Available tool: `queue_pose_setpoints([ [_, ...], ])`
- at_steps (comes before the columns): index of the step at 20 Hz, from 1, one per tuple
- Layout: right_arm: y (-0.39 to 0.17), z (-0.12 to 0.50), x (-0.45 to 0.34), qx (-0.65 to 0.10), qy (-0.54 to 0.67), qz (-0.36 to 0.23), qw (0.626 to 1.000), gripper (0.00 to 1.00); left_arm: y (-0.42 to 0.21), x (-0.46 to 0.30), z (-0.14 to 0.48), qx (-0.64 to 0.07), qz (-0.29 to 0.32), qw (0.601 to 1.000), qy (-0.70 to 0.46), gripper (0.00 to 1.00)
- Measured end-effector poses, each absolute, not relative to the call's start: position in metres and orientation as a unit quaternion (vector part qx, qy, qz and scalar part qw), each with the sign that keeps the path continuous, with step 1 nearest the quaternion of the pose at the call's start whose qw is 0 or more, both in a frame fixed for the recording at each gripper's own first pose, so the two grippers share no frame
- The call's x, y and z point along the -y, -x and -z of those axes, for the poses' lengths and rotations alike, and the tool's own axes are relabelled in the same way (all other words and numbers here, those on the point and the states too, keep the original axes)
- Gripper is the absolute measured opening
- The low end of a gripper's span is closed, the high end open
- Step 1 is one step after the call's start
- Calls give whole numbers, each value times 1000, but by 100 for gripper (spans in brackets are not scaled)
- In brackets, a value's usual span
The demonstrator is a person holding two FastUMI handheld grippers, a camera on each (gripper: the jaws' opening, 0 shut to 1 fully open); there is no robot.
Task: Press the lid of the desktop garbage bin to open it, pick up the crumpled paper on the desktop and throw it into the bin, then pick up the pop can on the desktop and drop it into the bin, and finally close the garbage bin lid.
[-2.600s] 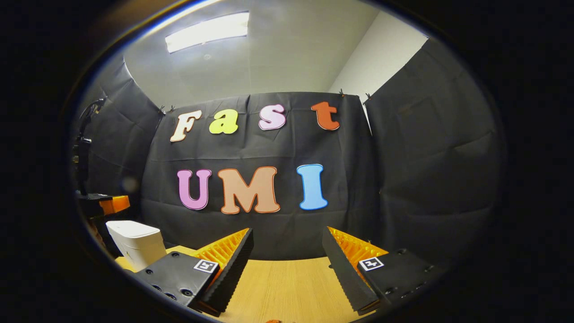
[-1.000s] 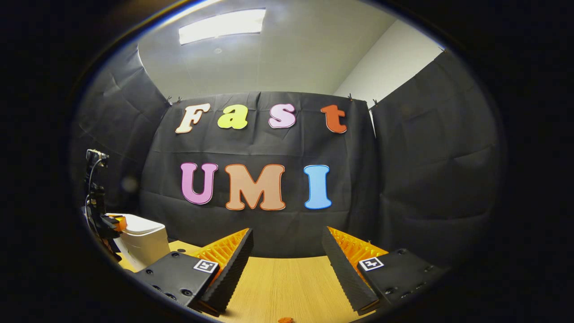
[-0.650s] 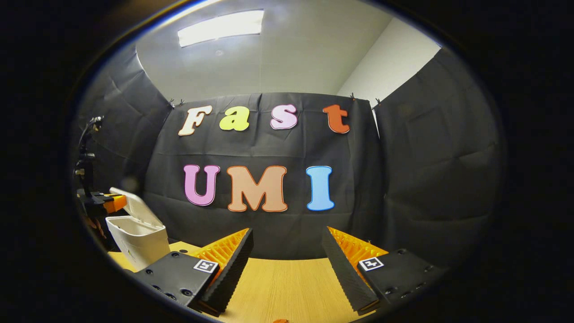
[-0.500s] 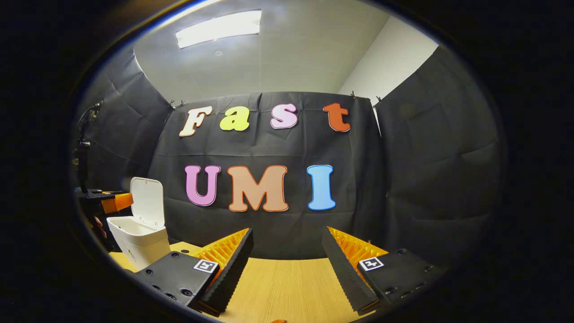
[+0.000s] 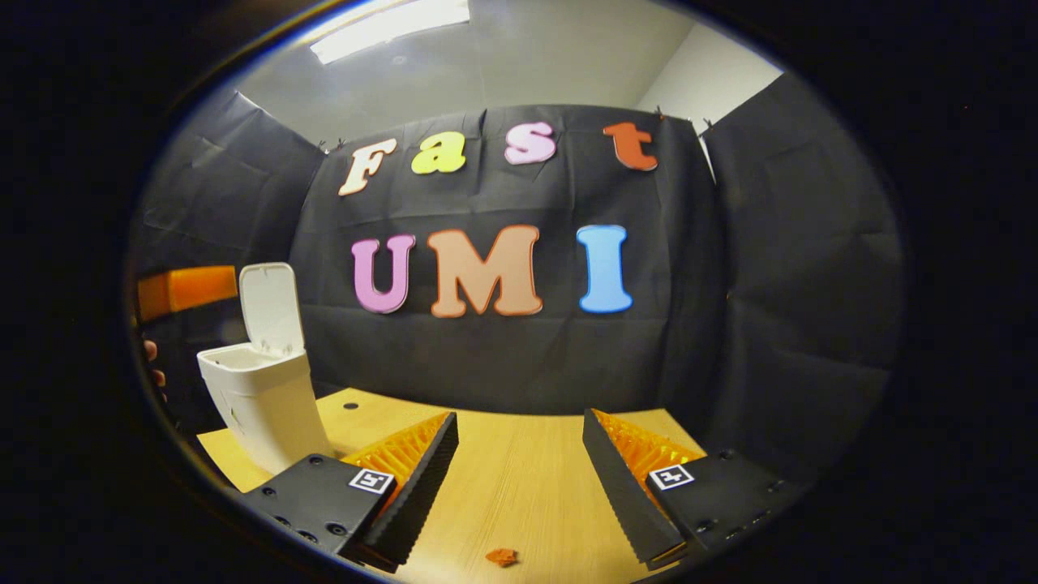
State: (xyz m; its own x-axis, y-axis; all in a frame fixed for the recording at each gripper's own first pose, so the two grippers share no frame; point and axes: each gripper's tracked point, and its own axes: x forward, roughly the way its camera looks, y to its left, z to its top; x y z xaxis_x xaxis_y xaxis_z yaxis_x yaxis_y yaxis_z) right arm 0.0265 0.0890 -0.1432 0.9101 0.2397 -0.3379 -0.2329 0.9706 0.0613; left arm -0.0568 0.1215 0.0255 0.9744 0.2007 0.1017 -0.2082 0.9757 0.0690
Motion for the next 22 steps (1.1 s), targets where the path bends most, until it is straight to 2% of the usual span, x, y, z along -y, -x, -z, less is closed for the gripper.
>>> queue_pose_setpoints([
  [10, 5, 303, -92, -343, 36, -143, 928, 98, 72, -147, -8, 8, -143, 989, -49, 93],
  [17, 24, 384, -100, -439, 58, -158, 882, 98, 75, -154, -2, -5, -152, 987, -55, 93],
  [18, 27, 389, -100, -448, 59, -157, 878, 93, 75, -156, -3, -5, -154, 986, -56, 93],
  [20, 26, 404, -97, -464, 65, -152, 870, 90, 78, -161, -4, -5, -160, 986, -56, 93],
  [22, 28, 421, -98, -485, 61, -154, 858, 80, 79, -164, -4, -5, -164, 985, -57, 93],
])
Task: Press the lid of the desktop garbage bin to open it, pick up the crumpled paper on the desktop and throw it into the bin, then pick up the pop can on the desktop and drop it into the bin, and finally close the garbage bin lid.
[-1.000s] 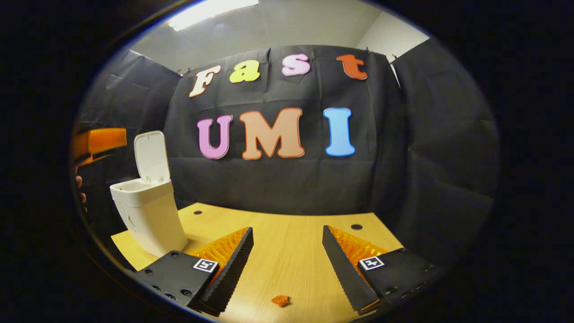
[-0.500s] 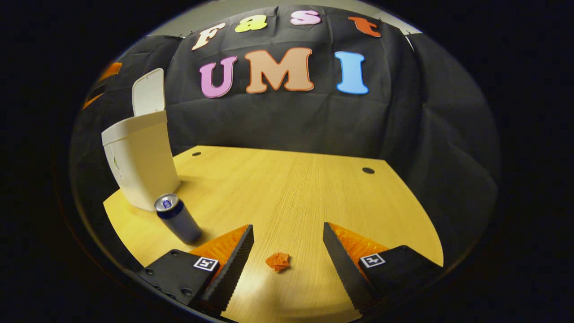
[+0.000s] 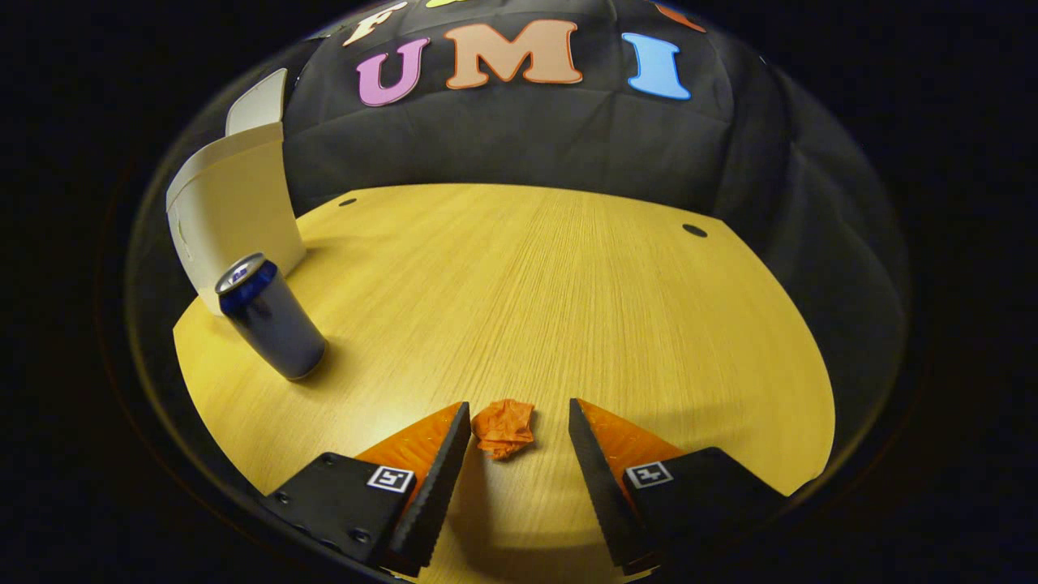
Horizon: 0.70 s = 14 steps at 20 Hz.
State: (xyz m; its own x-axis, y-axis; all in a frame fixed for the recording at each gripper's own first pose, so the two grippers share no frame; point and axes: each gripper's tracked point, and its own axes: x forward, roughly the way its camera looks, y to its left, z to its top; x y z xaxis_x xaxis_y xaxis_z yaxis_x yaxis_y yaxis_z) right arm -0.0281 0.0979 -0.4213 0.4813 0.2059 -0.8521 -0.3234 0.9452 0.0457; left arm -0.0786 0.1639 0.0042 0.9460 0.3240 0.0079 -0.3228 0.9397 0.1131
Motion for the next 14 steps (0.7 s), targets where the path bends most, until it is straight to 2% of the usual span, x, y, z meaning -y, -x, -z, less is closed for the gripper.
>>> queue_pose_setpoints([
  [1, 32, 425, -98, -499, 57, -157, 850, 77, 79, -165, -3, -6, -166, 984, -57, 93],
  [3, 24, 424, -94, -488, 56, -147, 859, 53, 80, -167, -4, -5, -169, 984, -58, 93],
  [4, 25, 425, -96, -491, 55, -152, 856, 30, 80, -168, -4, -5, -171, 984, -59, 93],
  [5, 22, 425, -98, -487, 54, -156, 858, 26, 79, -169, -4, -6, -172, 983, -59, 93],
  [6, 22, 426, -97, -487, 59, -157, 857, 17, 80, -170, -5, -5, -173, 983, -59, 93],
  [7, 22, 423, -96, -486, 65, -157, 857, 17, 81, -172, -5, -5, -173, 983, -58, 93],
  [8, 22, 422, -98, -489, 69, -159, 855, 11, 81, -173, -6, -3, -174, 983, -58, 93],
  [10, 20, 410, -107, -479, 62, -170, 859, 11, 84, -176, -7, -1, -177, 982, -59, 93],
  [14, -7, 346, -150, -411, 33, -206, 888, 11, 88, -192, -8, 4, -188, 981, -53, 93],
])
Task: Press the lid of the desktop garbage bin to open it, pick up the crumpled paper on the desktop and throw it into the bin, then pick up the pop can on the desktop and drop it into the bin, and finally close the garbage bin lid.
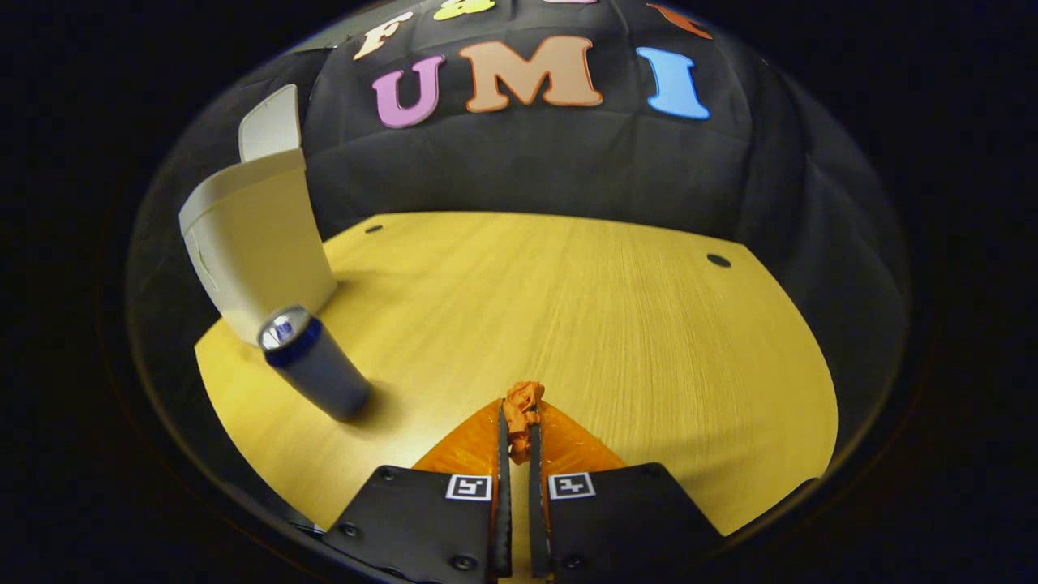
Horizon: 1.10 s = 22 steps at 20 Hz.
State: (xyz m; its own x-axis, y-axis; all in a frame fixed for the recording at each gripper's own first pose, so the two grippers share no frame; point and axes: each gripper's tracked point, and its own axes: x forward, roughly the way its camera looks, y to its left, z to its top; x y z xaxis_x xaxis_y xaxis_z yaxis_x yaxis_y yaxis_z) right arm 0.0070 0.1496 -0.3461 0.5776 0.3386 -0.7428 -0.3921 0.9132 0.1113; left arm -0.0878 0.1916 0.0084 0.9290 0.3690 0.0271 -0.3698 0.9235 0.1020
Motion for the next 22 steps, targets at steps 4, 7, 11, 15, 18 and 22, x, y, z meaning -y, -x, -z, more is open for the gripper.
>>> queue_pose_setpoints([
  [4, -42, 262, -217, -331, -12, -251, 909, 11, 98, -215, -10, 6, -205, 978, -46, 93],
  [7, -52, 210, -263, -290, -36, -286, 913, 11, 109, -239, -13, 10, -222, 974, -46, 93],
  [11, -56, 162, -322, -252, -46, -324, 911, 11, 129, -275, -17, 11, -249, 967, -42, 93],
  [15, -50, 126, -380, -221, -57, -364, 903, 11, 156, -311, -18, 6, -280, 959, -39, 93],
  [18, -41, 111, -427, -205, -54, -397, 893, 10, 176, -334, -18, 0, -301, 953, -40, 93],
  [22, -36, 100, -491, -177, -33, -431, 884, 10, 204, -357, -19, -4, -322, 946, -41, 93],
])
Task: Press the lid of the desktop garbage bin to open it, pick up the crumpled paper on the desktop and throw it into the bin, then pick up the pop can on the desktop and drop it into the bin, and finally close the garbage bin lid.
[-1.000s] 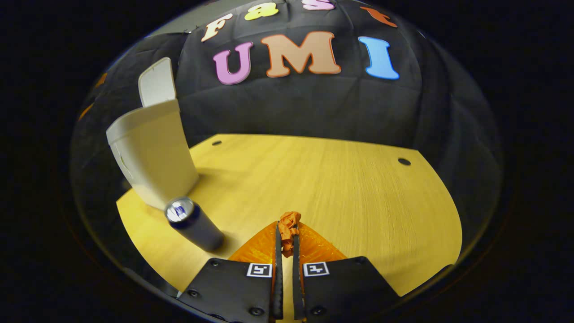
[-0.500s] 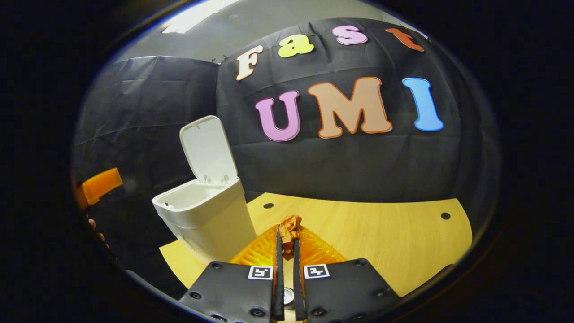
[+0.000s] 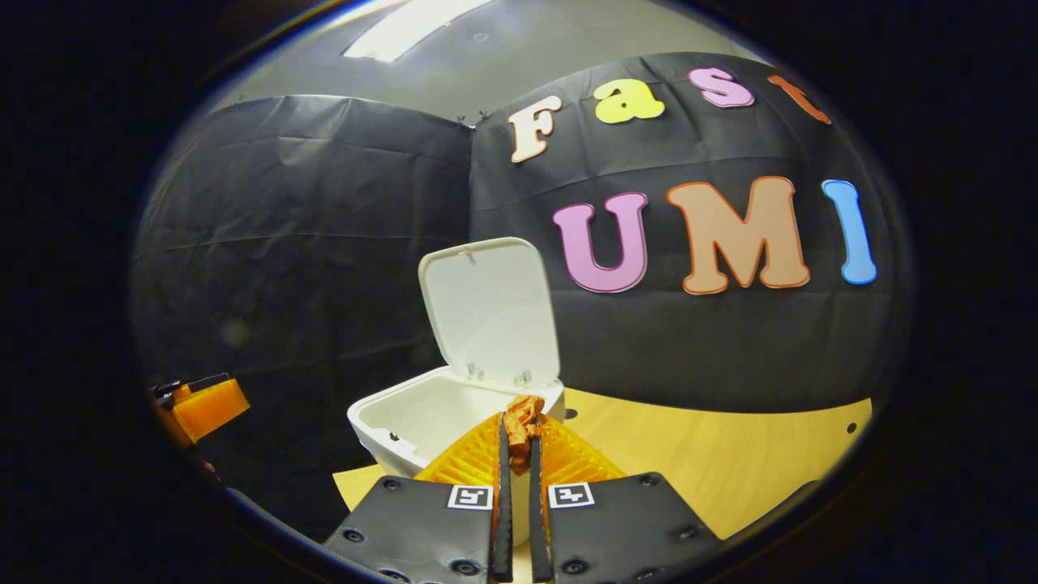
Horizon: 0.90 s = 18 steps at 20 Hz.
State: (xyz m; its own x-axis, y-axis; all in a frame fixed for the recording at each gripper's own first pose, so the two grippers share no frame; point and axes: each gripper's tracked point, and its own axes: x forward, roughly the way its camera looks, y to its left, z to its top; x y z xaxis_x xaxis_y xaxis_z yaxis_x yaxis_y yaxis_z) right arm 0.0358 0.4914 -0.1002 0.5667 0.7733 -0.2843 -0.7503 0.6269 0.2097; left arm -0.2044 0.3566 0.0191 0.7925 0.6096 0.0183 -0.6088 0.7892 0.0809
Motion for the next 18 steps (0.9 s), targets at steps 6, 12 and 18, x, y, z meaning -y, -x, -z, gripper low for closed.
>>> queue_pose_setpoints([
  [6, -43, 97, -549, -170, -19, -435, 884, 47, 212, -366, -17, -12, -322, 946, -36, 93],
  [12, -41, 88, -522, -147, -9, -419, 896, 89, 188, -353, -13, -13, -286, 958, -32, 93],
  [18, -51, 81, -426, -116, -6, -348, 930, 94, 134, -310, -4, -13, -212, 977, -21, 94],
])
